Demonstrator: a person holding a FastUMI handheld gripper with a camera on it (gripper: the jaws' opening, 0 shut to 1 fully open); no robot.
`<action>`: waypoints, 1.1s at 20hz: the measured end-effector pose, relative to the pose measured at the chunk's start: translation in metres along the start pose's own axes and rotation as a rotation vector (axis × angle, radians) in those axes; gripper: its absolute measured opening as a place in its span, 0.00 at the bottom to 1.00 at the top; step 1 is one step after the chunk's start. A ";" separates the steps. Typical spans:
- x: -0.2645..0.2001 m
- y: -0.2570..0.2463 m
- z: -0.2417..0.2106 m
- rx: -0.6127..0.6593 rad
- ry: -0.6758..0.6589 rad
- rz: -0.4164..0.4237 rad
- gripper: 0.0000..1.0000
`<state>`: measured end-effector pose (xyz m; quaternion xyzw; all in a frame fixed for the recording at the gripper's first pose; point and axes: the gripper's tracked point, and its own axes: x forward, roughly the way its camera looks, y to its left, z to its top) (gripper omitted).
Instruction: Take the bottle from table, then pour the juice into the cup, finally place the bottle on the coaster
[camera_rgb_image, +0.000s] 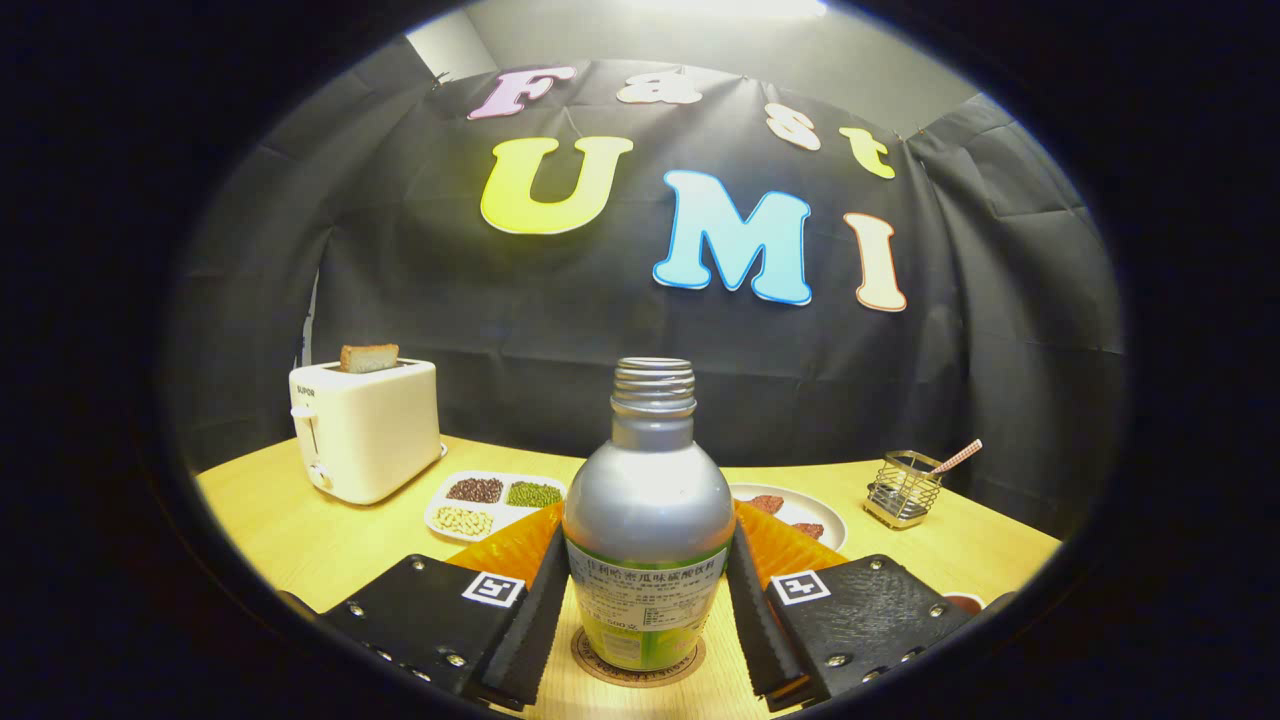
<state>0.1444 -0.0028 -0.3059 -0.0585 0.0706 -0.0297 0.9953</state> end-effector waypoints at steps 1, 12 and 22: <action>0.002 0.003 -0.003 0.006 0.002 0.009 0.75; 0.008 -0.001 -0.016 0.057 0.011 -0.003 0.75; -0.007 -0.006 0.015 0.046 -0.048 -0.013 0.97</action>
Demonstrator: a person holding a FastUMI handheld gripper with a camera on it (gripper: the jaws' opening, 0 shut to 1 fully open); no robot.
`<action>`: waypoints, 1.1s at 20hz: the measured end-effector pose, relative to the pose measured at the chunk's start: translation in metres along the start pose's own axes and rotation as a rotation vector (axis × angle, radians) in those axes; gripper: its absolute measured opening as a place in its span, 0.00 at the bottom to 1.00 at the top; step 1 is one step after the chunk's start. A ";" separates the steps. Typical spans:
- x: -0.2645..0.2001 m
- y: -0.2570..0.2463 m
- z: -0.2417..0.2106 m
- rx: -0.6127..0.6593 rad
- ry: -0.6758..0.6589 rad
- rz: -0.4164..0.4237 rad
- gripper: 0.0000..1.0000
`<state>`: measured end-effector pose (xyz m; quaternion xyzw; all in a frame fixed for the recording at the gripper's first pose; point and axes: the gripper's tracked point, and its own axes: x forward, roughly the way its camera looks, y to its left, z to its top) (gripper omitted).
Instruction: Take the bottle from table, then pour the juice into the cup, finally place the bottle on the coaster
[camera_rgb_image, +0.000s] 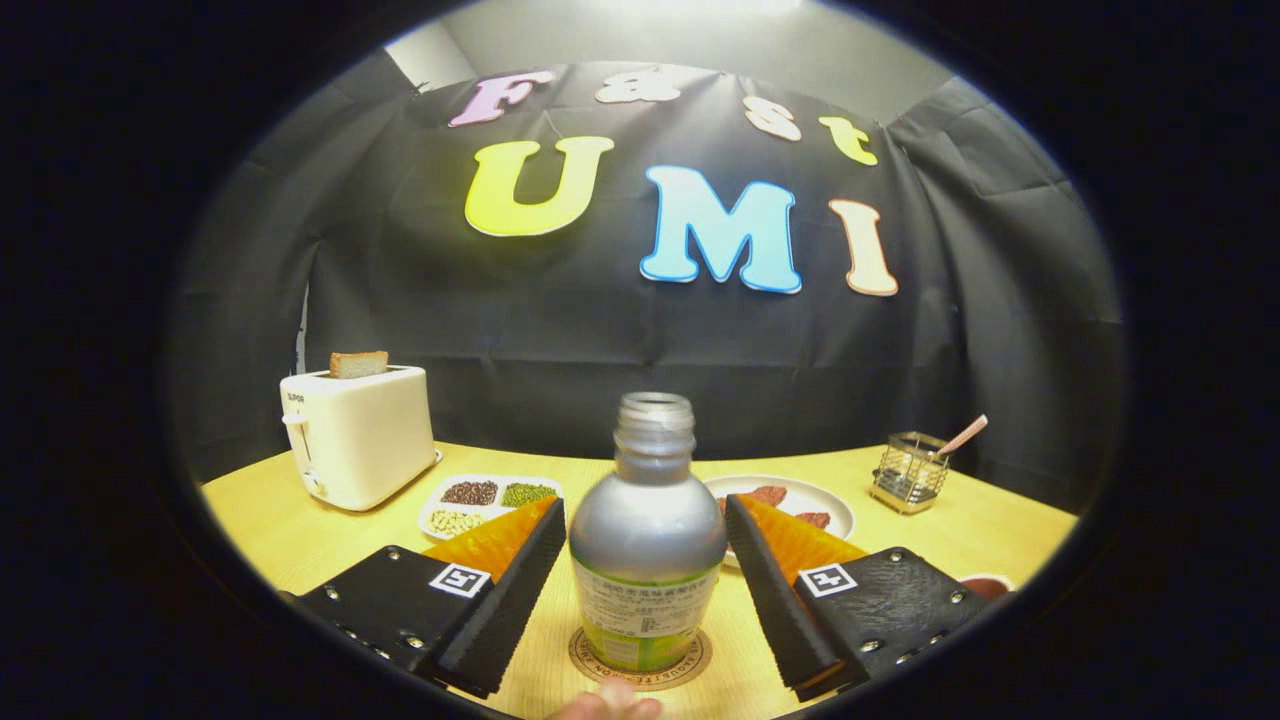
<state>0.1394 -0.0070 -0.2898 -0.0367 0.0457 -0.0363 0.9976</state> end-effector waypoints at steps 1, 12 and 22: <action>-0.008 0.003 0.017 -0.001 -0.015 0.019 0.96; -0.118 -0.030 0.239 0.064 -0.189 0.076 0.96; -0.135 -0.055 0.262 0.062 -0.208 0.085 0.96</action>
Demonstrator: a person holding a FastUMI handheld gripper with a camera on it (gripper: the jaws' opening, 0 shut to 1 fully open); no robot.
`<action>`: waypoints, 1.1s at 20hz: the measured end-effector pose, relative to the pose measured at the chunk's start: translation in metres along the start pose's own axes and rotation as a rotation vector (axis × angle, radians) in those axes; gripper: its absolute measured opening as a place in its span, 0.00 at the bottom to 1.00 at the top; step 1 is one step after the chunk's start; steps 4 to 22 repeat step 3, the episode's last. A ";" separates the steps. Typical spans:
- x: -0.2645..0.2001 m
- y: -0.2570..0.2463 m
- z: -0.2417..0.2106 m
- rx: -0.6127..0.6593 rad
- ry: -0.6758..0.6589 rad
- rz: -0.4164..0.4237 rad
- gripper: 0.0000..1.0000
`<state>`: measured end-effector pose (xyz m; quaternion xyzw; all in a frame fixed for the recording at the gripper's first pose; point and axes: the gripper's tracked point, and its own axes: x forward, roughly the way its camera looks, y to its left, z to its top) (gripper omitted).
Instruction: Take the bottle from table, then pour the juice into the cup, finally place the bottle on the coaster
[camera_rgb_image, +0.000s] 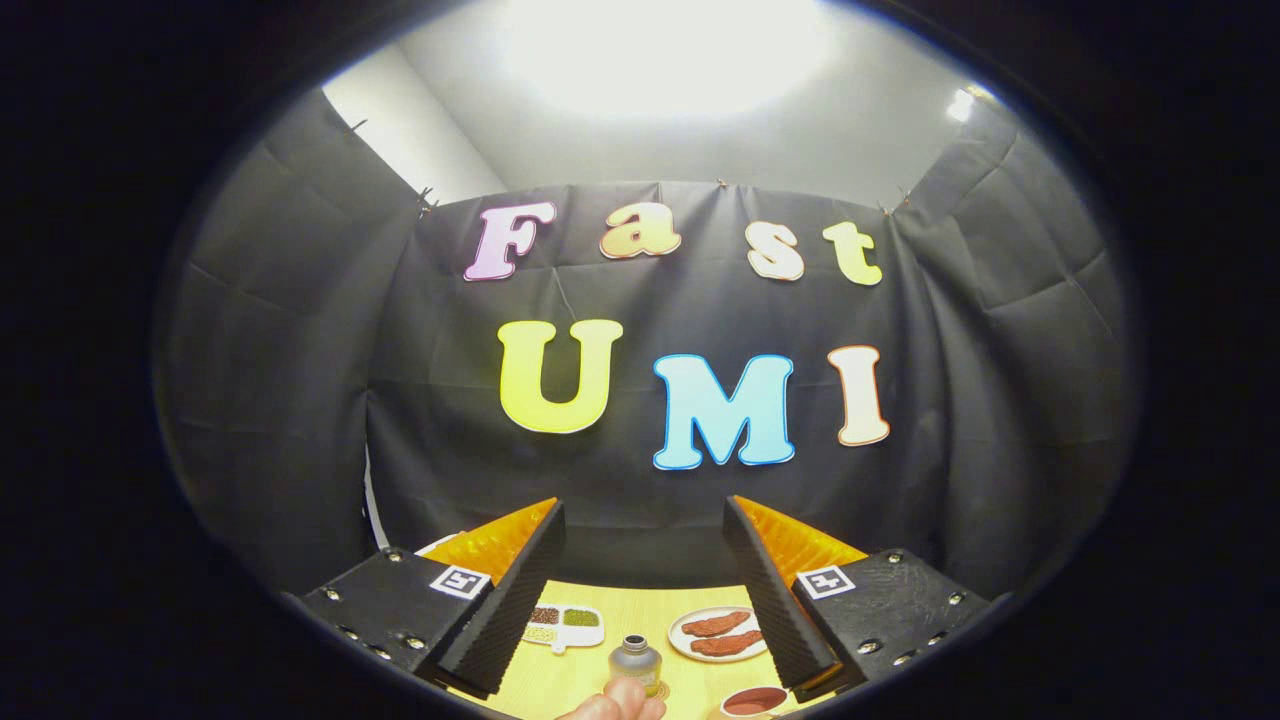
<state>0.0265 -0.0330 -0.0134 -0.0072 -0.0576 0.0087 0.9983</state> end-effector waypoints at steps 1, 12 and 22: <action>0.000 -0.004 -0.008 -0.006 0.019 -0.007 0.96; 0.002 0.001 -0.012 0.004 0.028 0.000 0.96; 0.002 0.001 -0.012 0.004 0.028 0.000 0.96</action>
